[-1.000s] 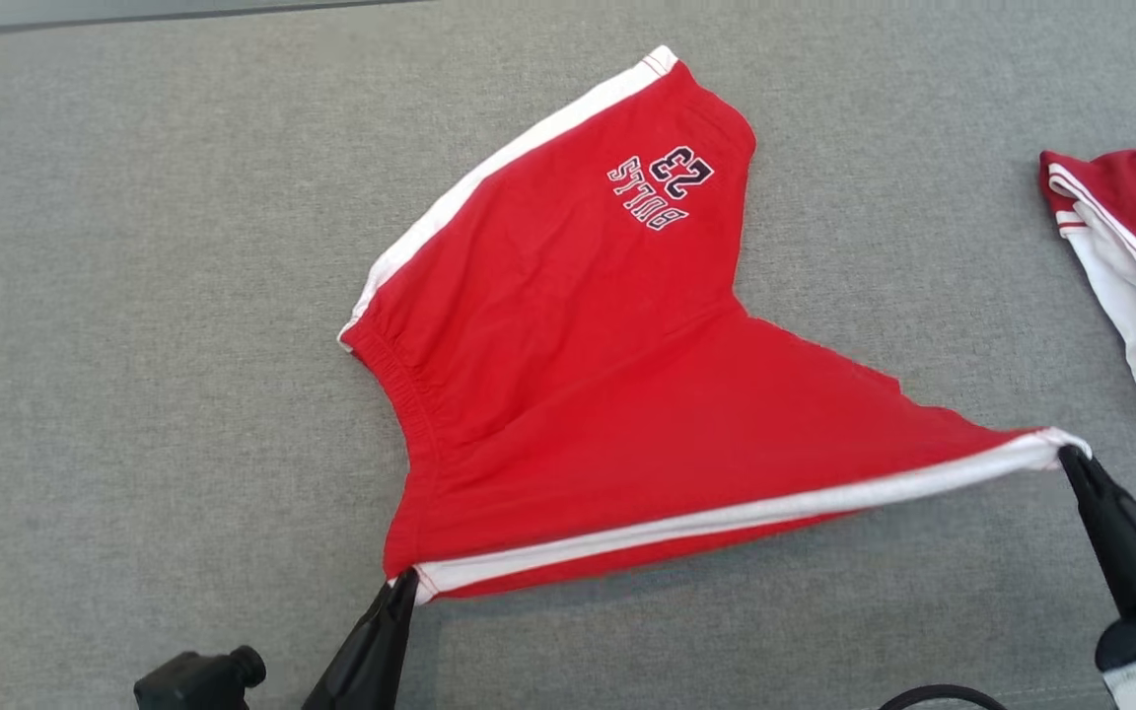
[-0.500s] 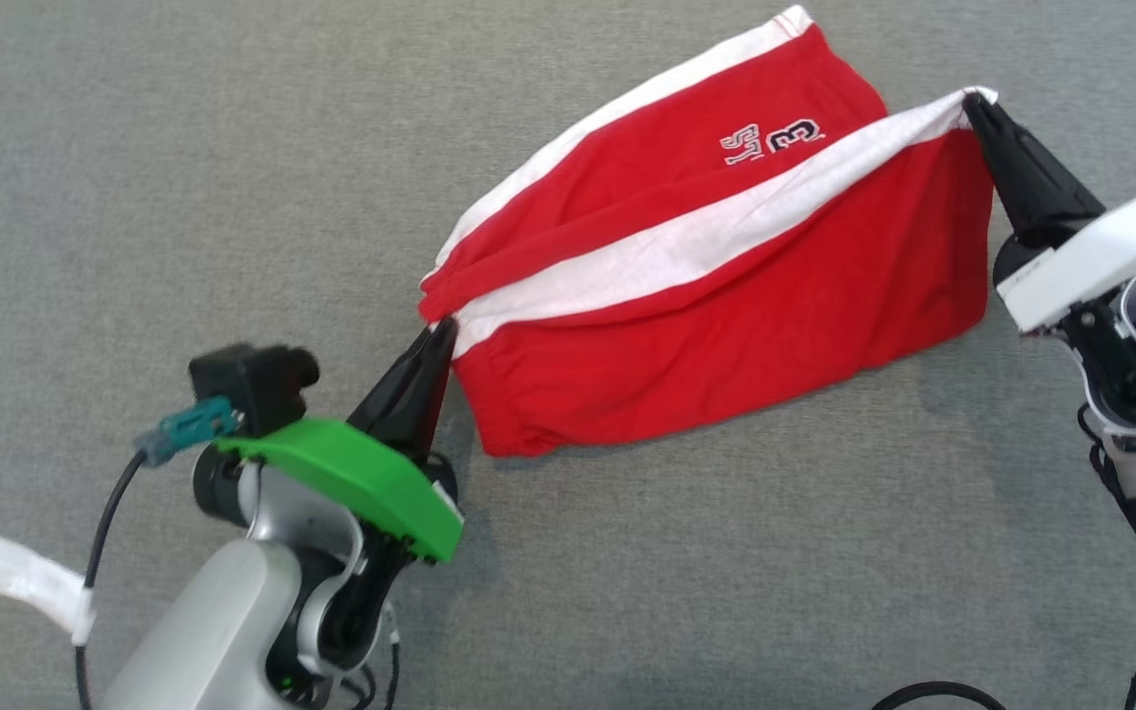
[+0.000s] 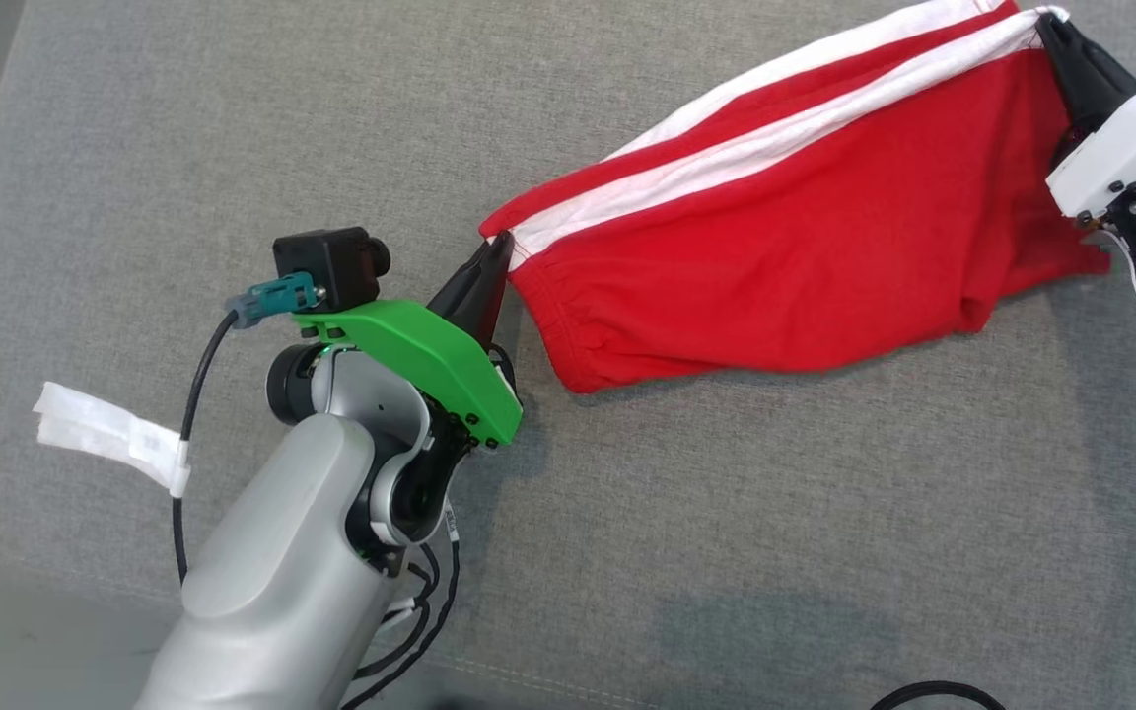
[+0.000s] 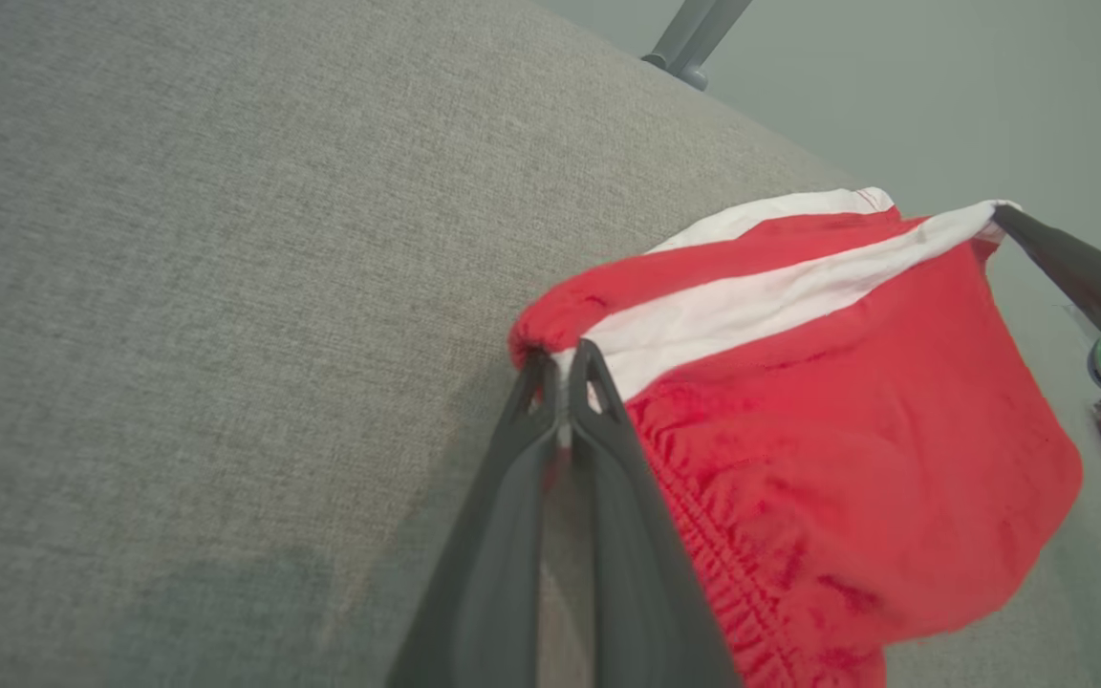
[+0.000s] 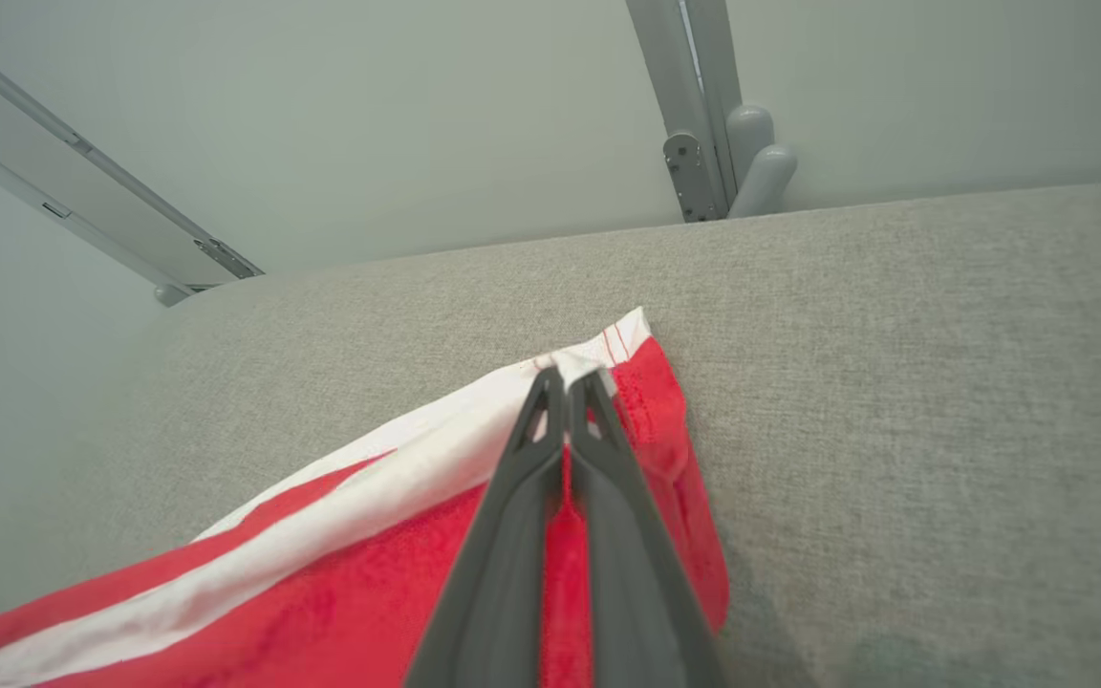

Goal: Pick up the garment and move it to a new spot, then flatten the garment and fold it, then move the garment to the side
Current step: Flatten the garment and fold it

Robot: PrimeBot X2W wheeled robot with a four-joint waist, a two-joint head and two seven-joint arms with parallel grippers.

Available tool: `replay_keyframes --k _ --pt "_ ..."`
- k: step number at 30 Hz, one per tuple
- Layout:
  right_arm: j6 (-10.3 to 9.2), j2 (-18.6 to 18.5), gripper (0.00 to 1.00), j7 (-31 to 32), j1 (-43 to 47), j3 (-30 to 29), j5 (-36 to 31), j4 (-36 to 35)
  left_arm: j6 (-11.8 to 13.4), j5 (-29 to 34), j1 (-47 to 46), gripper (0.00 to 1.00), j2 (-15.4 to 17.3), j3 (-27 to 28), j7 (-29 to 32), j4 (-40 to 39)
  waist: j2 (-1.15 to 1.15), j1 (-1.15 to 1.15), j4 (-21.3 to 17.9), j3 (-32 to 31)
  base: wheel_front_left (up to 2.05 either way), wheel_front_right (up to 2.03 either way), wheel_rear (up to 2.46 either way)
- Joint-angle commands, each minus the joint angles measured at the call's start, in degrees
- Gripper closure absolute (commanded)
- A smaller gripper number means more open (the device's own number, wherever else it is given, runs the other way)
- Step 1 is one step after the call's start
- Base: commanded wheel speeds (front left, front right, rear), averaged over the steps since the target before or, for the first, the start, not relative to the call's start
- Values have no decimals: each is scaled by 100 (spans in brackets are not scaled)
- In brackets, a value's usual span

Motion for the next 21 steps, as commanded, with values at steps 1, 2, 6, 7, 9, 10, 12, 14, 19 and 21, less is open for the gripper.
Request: replay_keyframes --k 1,2,6,7,9,10,12,14,19,21 --pt "1 9 100 -19 -87 59 -10 139 -87 -23 -130 100 -34 -28 -31 151 0 0 82 11 0 0 0" --pt "1 -7 100 -27 -143 96 -29 229 -126 -21 -167 100 -78 -57 -50 249 0 0 91 9 0 0 0" --pt "1 -7 100 -69 -356 243 -28 503 -221 -48 -347 100 -194 -58 -160 539 0 0 117 38 0 0 0" --pt "1 -29 100 -90 -437 251 -28 563 -240 -54 -401 100 -215 -49 -182 588 0 0 124 62 0 0 0" --pt "0 -71 100 -142 -579 261 -51 677 -267 -63 -499 100 -268 -49 -222 649 0 0 142 100 0 0 0" --pt "1 -93 100 -172 -641 279 -82 732 -287 -47 -553 100 -286 -57 -233 684 0 0 153 112 0 0 0" --pt "1 -127 100 -208 -764 318 -114 829 -301 -40 -651 100 -320 -66 -247 764 0 0 177 130 0 0 0" --pt "0 -152 100 -225 -847 389 -168 917 -306 -41 -729 100 -345 -67 -288 848 0 0 192 141 0 0 0" --pt "1 -76 100 -271 -983 632 -289 1050 -327 -36 -822 100 -397 -141 -246 1109 0 0 185 152 0 0 0" --pt "1 -40 82 -357 -1069 784 -351 1044 -346 100 -898 100 -384 -218 -309 1209 0 0 162 163 0 0 0"
